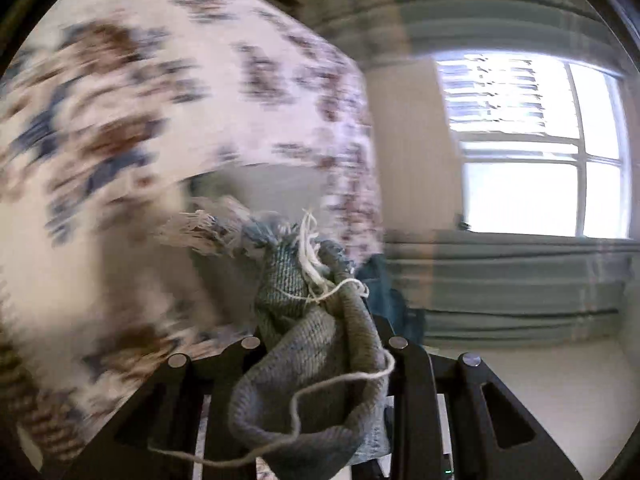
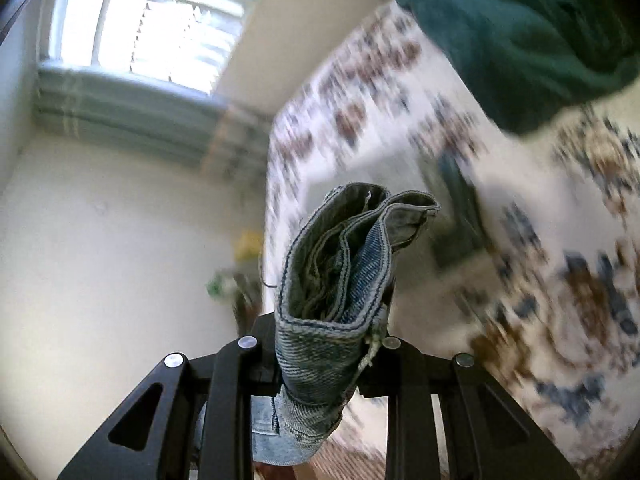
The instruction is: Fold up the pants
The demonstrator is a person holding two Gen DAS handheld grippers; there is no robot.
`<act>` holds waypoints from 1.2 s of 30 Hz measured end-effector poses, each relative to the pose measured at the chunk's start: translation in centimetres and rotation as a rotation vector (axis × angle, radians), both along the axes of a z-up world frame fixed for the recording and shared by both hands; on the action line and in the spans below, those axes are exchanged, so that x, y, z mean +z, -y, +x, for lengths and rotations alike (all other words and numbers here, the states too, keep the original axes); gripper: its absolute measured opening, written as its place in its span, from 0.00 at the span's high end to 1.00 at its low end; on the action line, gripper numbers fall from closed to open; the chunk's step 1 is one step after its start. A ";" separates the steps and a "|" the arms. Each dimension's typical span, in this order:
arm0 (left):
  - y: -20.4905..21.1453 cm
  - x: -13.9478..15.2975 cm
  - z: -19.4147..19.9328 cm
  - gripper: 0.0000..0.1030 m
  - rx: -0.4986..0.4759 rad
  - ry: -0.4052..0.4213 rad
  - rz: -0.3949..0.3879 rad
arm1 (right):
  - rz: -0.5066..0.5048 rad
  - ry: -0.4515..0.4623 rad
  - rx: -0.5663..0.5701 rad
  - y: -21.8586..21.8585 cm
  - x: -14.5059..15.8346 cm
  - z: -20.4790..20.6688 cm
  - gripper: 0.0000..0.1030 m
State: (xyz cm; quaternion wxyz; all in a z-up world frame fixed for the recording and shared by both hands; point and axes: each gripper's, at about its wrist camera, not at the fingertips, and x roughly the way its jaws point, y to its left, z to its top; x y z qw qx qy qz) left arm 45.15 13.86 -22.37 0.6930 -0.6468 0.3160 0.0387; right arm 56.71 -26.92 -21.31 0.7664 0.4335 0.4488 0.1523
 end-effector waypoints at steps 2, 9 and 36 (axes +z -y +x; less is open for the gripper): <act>-1.2 2.0 5.5 0.78 -0.048 0.054 0.020 | 0.018 0.045 -0.055 -1.0 1.6 3.1 0.74; -3.7 0.9 20.5 0.78 -0.201 0.138 0.112 | 0.021 0.080 -0.209 -3.7 -1.5 11.8 0.74; -0.1 -10.4 19.4 0.12 -0.608 -0.296 0.783 | -0.540 -0.232 -0.108 -5.4 -13.9 7.1 0.13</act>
